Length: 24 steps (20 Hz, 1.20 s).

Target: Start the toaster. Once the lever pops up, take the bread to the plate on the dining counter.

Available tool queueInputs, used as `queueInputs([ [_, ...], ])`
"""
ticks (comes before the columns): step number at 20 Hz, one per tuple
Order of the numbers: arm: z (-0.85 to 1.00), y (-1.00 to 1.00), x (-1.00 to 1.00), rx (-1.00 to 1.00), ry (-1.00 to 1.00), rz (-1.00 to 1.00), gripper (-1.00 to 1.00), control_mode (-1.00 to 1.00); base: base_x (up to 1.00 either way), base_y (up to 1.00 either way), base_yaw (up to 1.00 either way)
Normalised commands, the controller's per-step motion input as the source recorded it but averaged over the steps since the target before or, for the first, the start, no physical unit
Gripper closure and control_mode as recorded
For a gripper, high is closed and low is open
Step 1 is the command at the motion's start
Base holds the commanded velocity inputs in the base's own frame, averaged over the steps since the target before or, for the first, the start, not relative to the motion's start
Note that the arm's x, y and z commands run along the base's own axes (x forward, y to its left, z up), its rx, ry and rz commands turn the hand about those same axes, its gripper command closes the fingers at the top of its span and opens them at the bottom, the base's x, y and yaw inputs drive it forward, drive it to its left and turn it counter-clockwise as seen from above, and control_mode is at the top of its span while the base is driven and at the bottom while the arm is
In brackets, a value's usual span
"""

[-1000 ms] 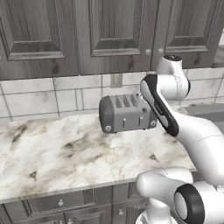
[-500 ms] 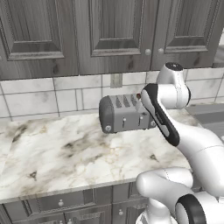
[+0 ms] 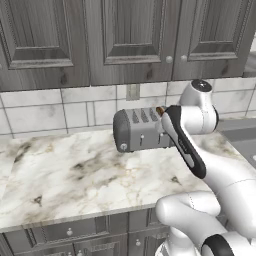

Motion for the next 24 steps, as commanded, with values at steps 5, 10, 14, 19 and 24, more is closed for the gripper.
queueInputs([
  [5,-0.02,-0.01,0.00,0.00,-0.06,0.00,-1.00,-1.00,0.00,0.00,0.00],
  [10,0.00,-0.21,0.00,0.00,-0.06,0.00,-1.00,-1.00,0.00,0.00,0.00],
  [14,0.00,-0.41,0.00,0.00,-0.05,0.00,-1.00,-1.00,0.00,0.00,0.00],
  [19,0.00,-0.25,0.07,0.00,-0.01,0.00,-1.00,-1.00,0.00,0.00,0.00],
  [24,0.00,-0.14,0.11,0.00,0.00,0.00,-1.00,-1.00,0.00,0.00,0.00],
])
